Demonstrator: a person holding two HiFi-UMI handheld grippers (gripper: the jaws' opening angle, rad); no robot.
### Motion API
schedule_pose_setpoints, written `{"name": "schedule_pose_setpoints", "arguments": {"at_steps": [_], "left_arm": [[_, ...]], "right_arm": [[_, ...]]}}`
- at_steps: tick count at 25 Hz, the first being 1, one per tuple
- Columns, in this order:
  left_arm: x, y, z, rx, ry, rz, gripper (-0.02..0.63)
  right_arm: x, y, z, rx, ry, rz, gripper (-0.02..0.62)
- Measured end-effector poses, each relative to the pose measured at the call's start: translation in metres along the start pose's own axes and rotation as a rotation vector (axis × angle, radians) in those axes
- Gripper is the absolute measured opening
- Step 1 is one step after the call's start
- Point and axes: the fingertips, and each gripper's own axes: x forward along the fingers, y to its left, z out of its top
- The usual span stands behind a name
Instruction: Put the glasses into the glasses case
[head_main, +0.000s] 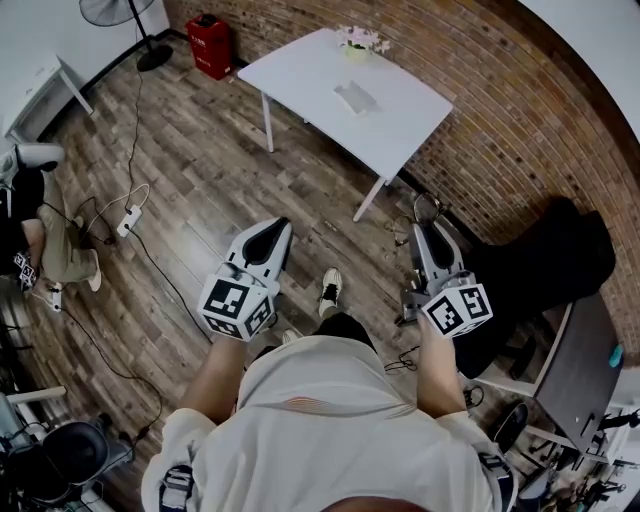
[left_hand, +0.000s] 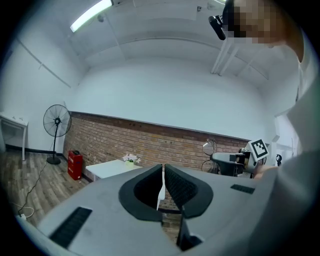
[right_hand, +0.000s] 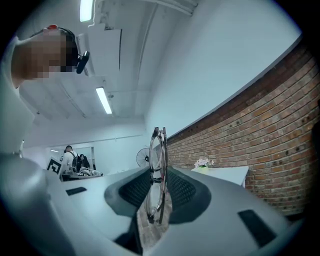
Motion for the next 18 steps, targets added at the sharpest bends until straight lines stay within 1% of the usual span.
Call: {"name": "schedule_pose_setpoints", "arguments": {"at_steps": [5,11,14,18], "left_arm": [[0.03,0.018,0.004,-0.006,0.01,0.006,0.026],[0.082,0.046,0.019,0.031,0.008,0.046,0.026],[0.111,0.062,0.024,0.033,0.016,0.064,0.026],[0.155,0.069,0.033,0.053,0.023,0.068,0.026]], "right_arm": [[0.033,-0.019,0.002,0.002,0.014,0.021,0.152],[0.089,-0.061,0.009,0.024,0.024,0.051,0.152],[0.118,-0.082,0.014,0.035,0.016,0.071,0.152],[0.148,-0.117,0.024,0.048,0.013,0.086,0.152]]}}
